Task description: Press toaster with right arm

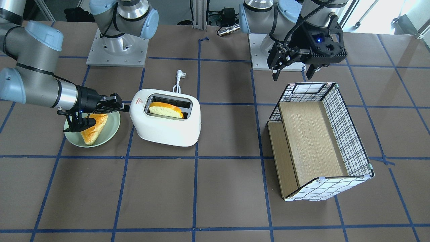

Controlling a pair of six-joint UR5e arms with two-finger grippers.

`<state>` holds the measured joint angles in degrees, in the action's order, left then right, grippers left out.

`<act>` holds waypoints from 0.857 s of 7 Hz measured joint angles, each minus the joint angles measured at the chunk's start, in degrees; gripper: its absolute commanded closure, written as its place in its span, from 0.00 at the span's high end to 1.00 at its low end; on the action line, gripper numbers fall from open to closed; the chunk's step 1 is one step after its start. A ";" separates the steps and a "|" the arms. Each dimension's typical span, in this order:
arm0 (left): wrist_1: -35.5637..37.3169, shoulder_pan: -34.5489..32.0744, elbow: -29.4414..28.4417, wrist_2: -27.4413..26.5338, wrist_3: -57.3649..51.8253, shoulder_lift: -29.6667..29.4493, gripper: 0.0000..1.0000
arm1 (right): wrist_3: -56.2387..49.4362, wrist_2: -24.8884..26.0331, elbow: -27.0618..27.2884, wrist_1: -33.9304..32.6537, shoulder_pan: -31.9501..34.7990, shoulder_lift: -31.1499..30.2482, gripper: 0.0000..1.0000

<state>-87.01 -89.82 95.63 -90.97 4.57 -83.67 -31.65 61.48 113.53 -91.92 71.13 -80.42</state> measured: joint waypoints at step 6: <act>0.00 0.00 0.00 0.00 0.00 0.00 1.00 | 6.46 1.22 -0.60 -2.15 0.13 -1.41 0.00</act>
<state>-87.01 -89.82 95.63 -90.97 4.57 -83.67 -25.19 62.70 112.93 -94.07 71.26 -81.83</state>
